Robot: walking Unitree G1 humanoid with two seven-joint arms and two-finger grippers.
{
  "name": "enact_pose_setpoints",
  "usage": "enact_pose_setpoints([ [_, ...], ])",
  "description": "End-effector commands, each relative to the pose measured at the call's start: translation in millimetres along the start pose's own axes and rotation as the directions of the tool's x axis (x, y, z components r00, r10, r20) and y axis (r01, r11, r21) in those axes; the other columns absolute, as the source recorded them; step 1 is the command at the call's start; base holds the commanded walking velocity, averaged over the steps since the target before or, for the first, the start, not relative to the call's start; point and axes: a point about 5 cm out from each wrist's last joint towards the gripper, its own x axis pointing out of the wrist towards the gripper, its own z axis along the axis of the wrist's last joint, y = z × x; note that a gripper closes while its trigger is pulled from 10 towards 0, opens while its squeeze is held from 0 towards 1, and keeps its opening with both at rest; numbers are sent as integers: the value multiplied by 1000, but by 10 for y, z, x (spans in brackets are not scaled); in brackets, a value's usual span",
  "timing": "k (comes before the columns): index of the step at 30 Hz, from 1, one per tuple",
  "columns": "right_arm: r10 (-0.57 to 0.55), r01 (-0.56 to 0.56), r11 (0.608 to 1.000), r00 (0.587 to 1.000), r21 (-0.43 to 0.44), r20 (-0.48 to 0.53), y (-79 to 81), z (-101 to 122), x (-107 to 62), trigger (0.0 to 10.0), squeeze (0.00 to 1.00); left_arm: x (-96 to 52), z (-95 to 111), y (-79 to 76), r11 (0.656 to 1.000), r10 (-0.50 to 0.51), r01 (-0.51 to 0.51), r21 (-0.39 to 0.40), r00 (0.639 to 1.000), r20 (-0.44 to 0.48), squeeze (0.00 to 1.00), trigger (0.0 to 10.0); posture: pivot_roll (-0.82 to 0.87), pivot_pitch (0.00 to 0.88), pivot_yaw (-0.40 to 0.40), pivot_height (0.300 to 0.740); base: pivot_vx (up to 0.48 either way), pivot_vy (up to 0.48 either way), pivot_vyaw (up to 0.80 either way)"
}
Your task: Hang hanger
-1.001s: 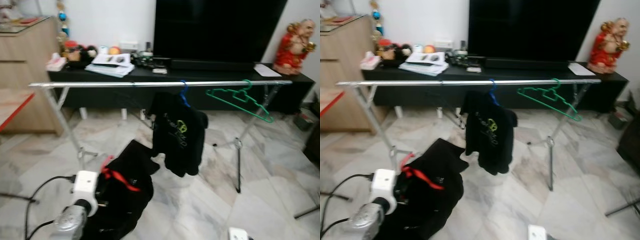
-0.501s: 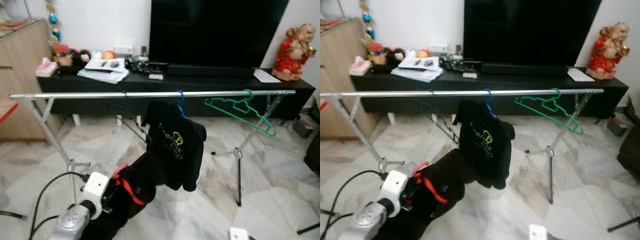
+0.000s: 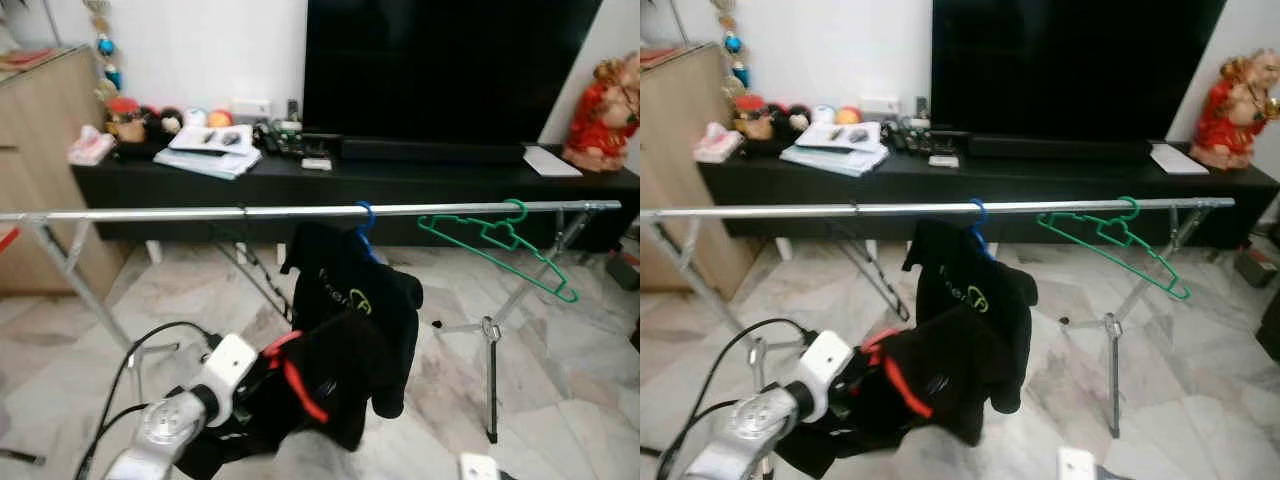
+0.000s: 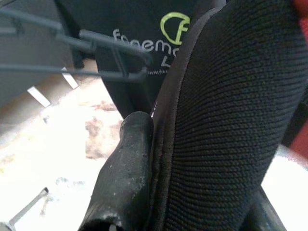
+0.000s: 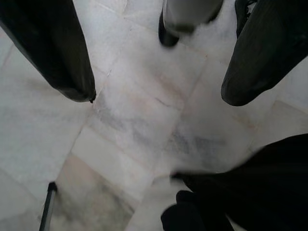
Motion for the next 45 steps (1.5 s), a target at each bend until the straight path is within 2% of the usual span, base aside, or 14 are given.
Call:
enact_pose_setpoints([
  [1,-26,26,1000,1000,2,-16,-103,-41,-13,10000,0,79,184,-13,1000,9,-10,17,998,56,0,10000,9,0,-19,740,0,0,0],
  [6,-21,21,1000,1000,-2,-17,-99,-36,-12,10000,0,124,240,77,987,143,-140,-73,989,36,0,10000,9,0,-20,740,0,0,0],
  [14,-13,13,1000,1000,-5,-21,-98,-33,-10,10000,0,101,209,193,955,290,-292,-59,956,-42,0,10000,10,0,-21,740,0,0,0],
  [19,-9,9,1000,1000,-10,-24,-100,-31,-10,10000,0,61,176,293,918,387,-393,-58,918,-87,0,10000,13,0,-24,740,0,0,0],
  [21,-10,9,1000,1000,-10,-25,-102,-31,-10,10000,0,67,186,291,919,383,-389,-64,920,-84,0,10000,14,0,-25,740,0,0,0],
  [22,-10,9,1000,1000,-11,-24,-102,-30,-10,10000,0,86,220,256,930,354,-358,-82,933,-64,0,10000,13,0,-25,740,0,0,0],
  [25,-10,9,1000,1000,-14,-24,-103,-28,-10,10000,0,159,378,41,967,195,-186,-175,980,31,0,10000,14,0,-25,740,0,0,0],
  [26,-10,9,1000,1000,-14,-24,-103,-28,-10,10000,0,159,378,41,967,195,-186,-175,980,31,0,10000,14,0,-25,740,0,0,0],
  [28,-8,8,1000,1000,-15,-24,-102,-28,-10,10000,0,197,428,-87,978,113,-101,-180,992,53,0,10000,13,0,-25,740,0,0,0],
  [30,-8,8,1000,1000,-15,-24,-102,-29,-10,10000,0,217,434,-128,981,96,-86,-174,994,50,0,10000,10,0,-24,740,0,0,0],
  [32,-9,8,1000,1000,-15,-24,-102,-30,-10,10000,0,242,442,-149,981,97,-88,-174,994,46,0,10000,10,0,-25,740,0,0,0],
  [35,-10,10,1000,1000,-14,-24,-101,-31,-10,10000,0,314,468,-126,970,157,-150,-190,987,26,0,10000,9,0,-24,740,0,0,0],
  [41,-8,8,1000,1000,-12,-25,-92,-34,-10,10000,0,415,462,-84,961,222,-225,-159,974,-33,0,10000,0,0,-21,740,0,0,0],
  [45,-7,7,1000,1000,-10,-26,-88,-35,-9,10000,0,464,470,-15,937,301,-310,-162,950,-76,0,10000,0,0,-21,740,0,0,0],
])
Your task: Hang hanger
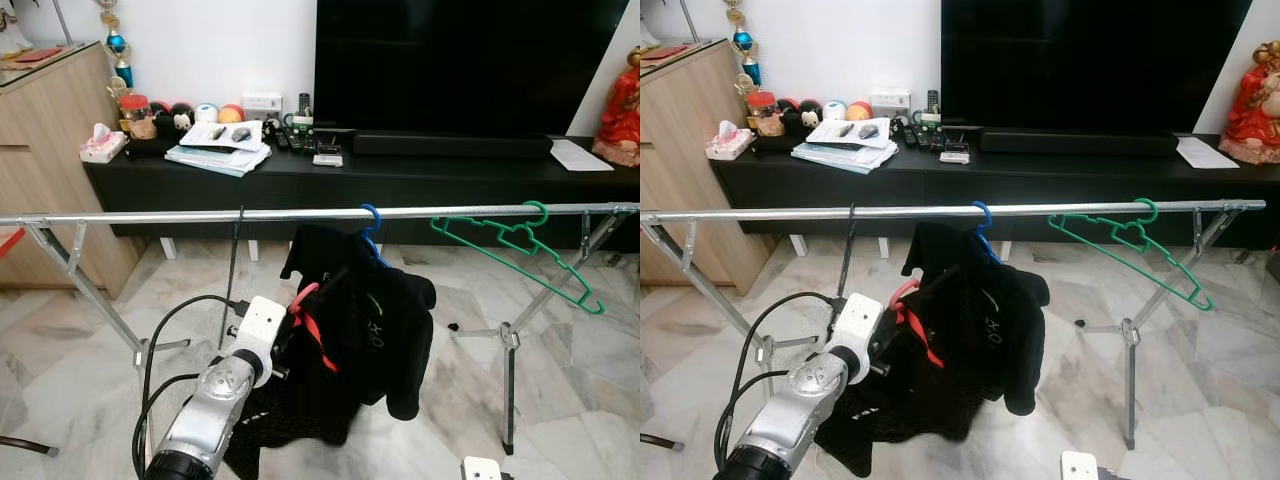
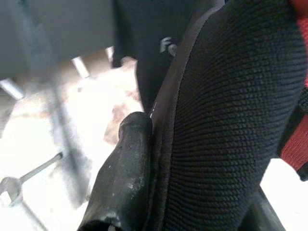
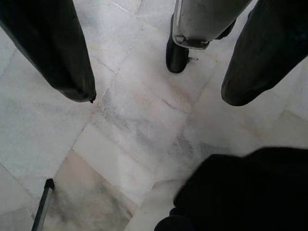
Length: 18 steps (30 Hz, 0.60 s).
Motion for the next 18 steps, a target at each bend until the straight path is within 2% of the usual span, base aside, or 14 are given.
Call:
enact_pose_setpoints([
  [1,-2,2,1000,1000,1,-4,-3,-4,0,10000,0,42,104,70,998,62,-62,1,998,12,0,10000,-2,0,-20,740,0,0,0],
  [3,-1,1,1000,1000,2,-4,-2,-4,0,10000,0,74,134,102,995,97,-96,-21,995,13,0,10000,-1,0,-21,740,0,0,0],
  [8,0,0,1000,1000,2,-6,1,-6,0,10000,0,116,166,168,986,163,-163,-18,987,0,0,10000,-5,0,-20,740,0,0,0],
  [11,0,0,1000,1000,2,-6,1,-6,0,10000,0,127,168,175,985,172,-171,-35,985,4,0,10000,-4,0,-20,740,0,0,0],
  [12,0,0,1000,1000,2,-6,2,-5,0,10000,0,135,193,153,986,152,-150,-78,988,26,0,10000,-4,0,-20,740,0,0,0],
  [16,0,0,1000,1000,2,-6,2,-3,0,10000,0,142,248,103,985,117,-107,-137,991,65,0,10000,-4,0,-22,740,0,0,0],
  [18,1,-1,1000,1000,1,-6,2,-3,1,10000,0,148,282,66,978,98,-79,-195,991,87,0,10000,-4,0,-22,740,0,0,0],
])
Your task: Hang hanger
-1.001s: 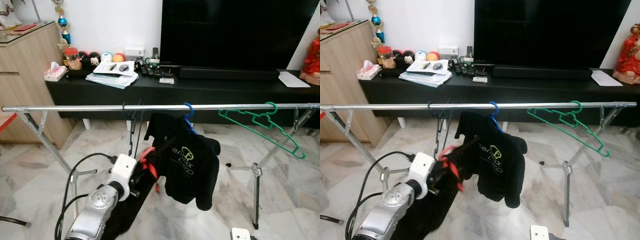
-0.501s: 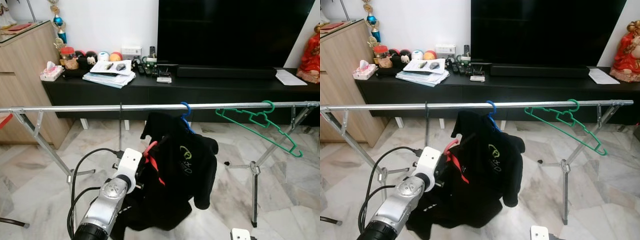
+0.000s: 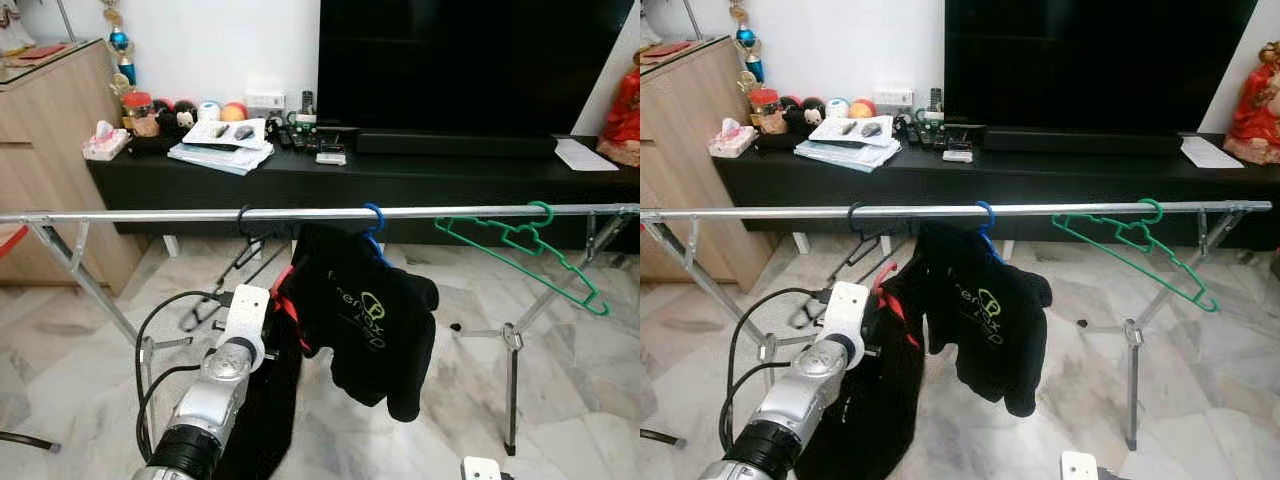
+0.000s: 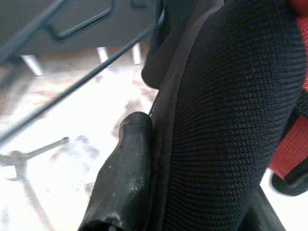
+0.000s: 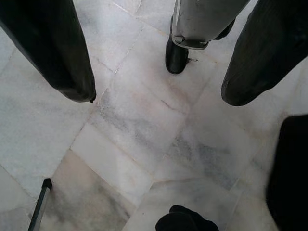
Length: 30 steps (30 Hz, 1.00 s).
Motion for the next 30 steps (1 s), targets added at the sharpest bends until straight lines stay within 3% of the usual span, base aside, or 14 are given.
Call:
enact_pose_setpoints([
  [1,0,0,1000,1000,1,-5,1,-2,0,10000,0,29,175,-35,999,-20,22,-28,997,75,0,10000,-6,0,-23,740,0,0,0],
  [8,-2,2,1000,1000,5,-4,3,-3,0,10000,0,68,211,-7,999,-10,14,-43,996,86,0,10000,-15,0,-19,740,0,0,0],
  [21,1,-1,1000,1000,4,-5,9,-4,1,10000,0,78,171,80,998,38,-34,-53,997,68,0,10000,-13,0,-20,740,250,0,0],
  [30,-1,1,1000,1000,9,-5,16,-5,1,10000,0,89,186,32,999,-5,9,-47,997,76,0,10000,-17,0,-15,740,257,0,0],
])
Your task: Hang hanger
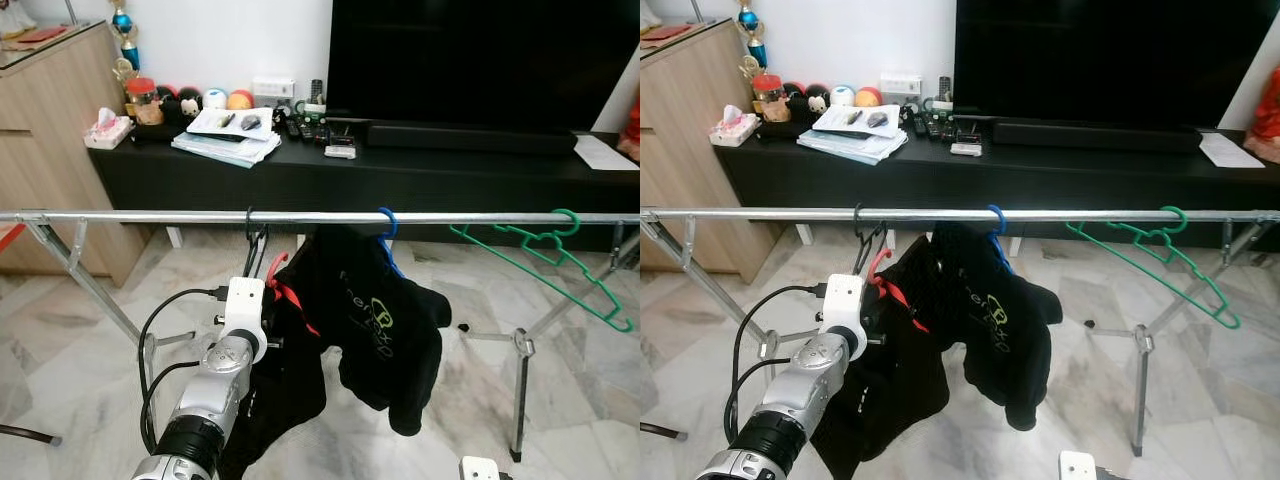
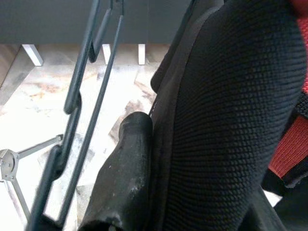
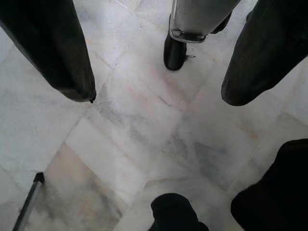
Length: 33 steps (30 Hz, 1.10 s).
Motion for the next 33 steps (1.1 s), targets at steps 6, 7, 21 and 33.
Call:
enact_pose_setpoints([
  [6,-12,12,1000,1000,8,-8,-24,-20,-4,10000,0,22,128,-60,999,-44,44,-4,997,56,0,10000,-13,0,-16,740,265,0,0],
  [7,-12,12,1000,1000,8,-8,-25,-20,-4,10000,0,21,129,-61,999,-48,48,-1,997,56,0,10000,-12,0,-16,740,270,0,0],
  [21,-15,15,1000,1000,9,-8,-24,-25,-5,10000,0,16,131,-194,986,-160,157,58,986,52,0,10000,-17,0,-10,740,102,0,0],
  [33,-13,13,1000,1000,10,-9,-19,-28,-5,10000,0,15,130,-184,985,-164,160,63,985,53,0,10000,-16,0,-8,740,171,0,0],
])
